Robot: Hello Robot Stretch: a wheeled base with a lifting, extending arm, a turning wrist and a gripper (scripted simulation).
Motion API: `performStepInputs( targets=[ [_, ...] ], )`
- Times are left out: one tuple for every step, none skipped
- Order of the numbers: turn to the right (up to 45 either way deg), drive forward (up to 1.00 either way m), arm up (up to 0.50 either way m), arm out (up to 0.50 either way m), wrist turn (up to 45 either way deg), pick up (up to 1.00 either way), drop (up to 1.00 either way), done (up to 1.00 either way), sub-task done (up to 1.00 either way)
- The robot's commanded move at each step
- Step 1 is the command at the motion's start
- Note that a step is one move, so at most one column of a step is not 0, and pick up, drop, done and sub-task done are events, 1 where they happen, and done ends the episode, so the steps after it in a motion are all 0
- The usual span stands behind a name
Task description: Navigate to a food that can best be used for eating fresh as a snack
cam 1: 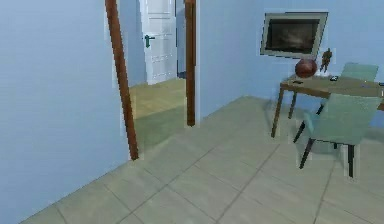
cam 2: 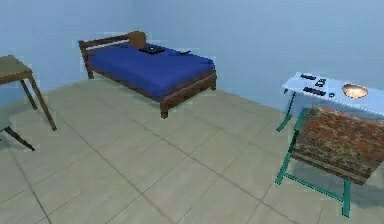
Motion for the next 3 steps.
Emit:
performStepInputs(
  targets=[
    [0.0, 1.00, 0.00, 0.00, 0.0, 0.00, 0.00, 0.00, 0.00],
    [0.0, 0.60, 0.00, 0.00, 0.0, 0.00, 0.00, 0.00, 0.00],
    [-27.0, 0.00, 0.00, 0.00, 0.0, 0.00, 0.00, 0.00, 0.00]
  ],
)
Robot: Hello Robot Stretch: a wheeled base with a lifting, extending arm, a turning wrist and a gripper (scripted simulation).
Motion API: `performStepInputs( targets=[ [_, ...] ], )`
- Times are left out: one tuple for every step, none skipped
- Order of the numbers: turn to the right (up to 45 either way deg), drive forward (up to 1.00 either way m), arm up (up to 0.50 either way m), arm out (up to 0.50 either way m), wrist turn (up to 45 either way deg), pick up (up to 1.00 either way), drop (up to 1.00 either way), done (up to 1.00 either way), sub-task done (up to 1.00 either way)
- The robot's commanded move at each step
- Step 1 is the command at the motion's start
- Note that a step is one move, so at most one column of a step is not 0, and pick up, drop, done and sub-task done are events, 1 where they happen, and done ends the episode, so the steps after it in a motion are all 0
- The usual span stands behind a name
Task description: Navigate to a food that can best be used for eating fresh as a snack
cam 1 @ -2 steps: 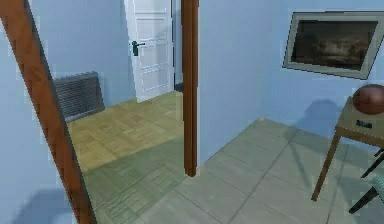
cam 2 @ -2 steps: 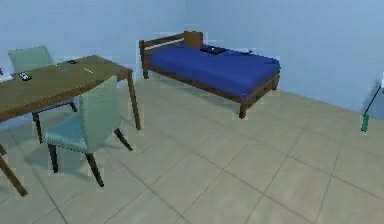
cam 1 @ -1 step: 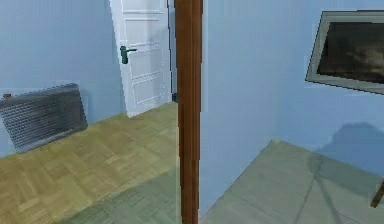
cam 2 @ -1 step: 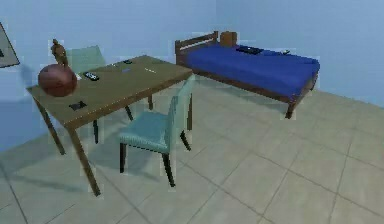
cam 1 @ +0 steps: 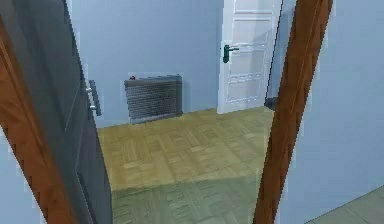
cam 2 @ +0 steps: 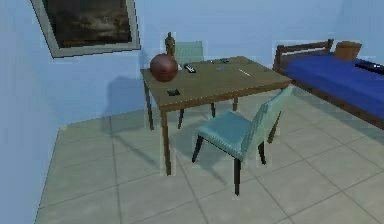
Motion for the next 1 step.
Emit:
performStepInputs(
  targets=[
    [0.0, 0.50, 0.00, 0.00, 0.0, 0.00, 0.00, 0.00, 0.00]
  ],
)
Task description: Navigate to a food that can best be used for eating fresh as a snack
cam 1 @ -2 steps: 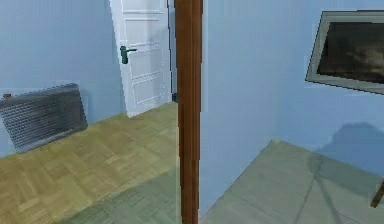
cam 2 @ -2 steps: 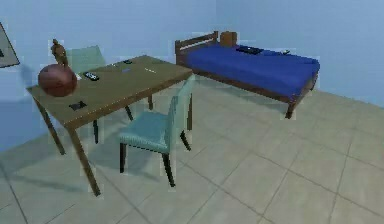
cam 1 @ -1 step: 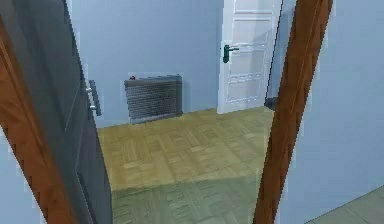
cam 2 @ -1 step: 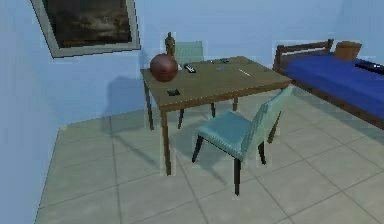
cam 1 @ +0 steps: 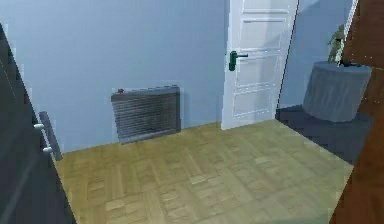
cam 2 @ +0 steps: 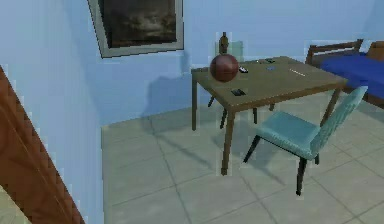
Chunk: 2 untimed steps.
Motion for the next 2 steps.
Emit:
performStepInputs(
  targets=[
    [21.0, 0.00, 0.00, 0.00, 0.0, 0.00, 0.00, 0.00, 0.00],
    [0.0, 0.60, 0.00, 0.00, 0.0, 0.00, 0.00, 0.00, 0.00]
  ],
)
